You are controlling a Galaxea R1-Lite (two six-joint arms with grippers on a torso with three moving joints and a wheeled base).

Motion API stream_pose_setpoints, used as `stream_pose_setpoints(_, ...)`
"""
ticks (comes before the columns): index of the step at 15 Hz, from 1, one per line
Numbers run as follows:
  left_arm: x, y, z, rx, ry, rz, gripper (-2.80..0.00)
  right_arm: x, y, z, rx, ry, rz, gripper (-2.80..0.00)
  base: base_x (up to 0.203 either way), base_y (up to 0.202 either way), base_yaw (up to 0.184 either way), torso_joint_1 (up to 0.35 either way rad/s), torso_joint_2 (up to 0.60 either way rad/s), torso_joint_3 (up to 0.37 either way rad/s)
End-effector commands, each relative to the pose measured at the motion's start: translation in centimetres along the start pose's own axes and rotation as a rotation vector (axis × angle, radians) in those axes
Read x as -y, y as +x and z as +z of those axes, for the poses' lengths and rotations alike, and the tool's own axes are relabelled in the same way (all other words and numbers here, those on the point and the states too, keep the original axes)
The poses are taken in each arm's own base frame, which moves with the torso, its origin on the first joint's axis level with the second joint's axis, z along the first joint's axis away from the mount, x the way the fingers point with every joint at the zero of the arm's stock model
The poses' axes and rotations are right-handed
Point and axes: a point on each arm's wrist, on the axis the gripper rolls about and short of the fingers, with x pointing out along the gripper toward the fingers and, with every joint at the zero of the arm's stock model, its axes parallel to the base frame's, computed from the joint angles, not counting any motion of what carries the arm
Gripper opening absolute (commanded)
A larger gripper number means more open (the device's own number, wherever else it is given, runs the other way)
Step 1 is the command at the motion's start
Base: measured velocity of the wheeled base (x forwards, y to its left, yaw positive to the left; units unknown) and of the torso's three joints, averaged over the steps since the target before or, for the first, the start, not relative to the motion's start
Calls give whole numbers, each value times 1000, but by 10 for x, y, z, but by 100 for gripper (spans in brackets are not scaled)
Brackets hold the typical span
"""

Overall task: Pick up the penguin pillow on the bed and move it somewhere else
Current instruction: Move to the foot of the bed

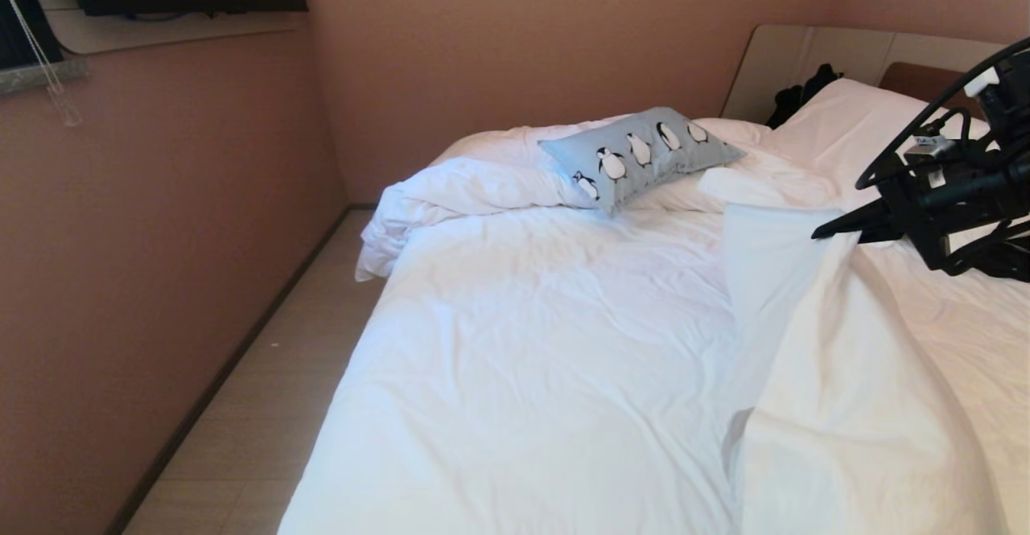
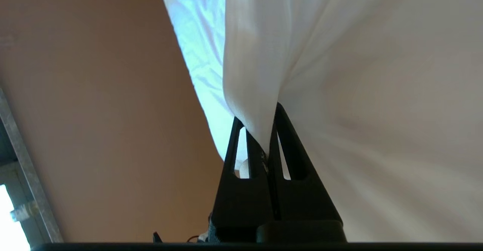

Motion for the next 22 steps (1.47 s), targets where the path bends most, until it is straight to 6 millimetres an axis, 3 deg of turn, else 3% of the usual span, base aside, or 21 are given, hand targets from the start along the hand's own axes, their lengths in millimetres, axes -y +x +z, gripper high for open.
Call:
stream_pose_setpoints(1,0,0,0,0,1,0,-280,0,-1,-1,-3,7,-1,-280,0,50,3,2,2,-2)
stream_pose_setpoints(12,0,0,0,-1,1,0,-280,-3,-3,1,12,-6,7,-280,0,0,0,0,0,0)
stream_pose_setpoints(14,0,0,0,-1,0,0,-280,-9,-5,2,29,-31,28,-280,0,0,0,0,0,0)
stream_pose_setpoints(22,0,0,0,-2,0,0,-280,-48,16,3,122,-231,188,-280,0,0,0,0,0,0)
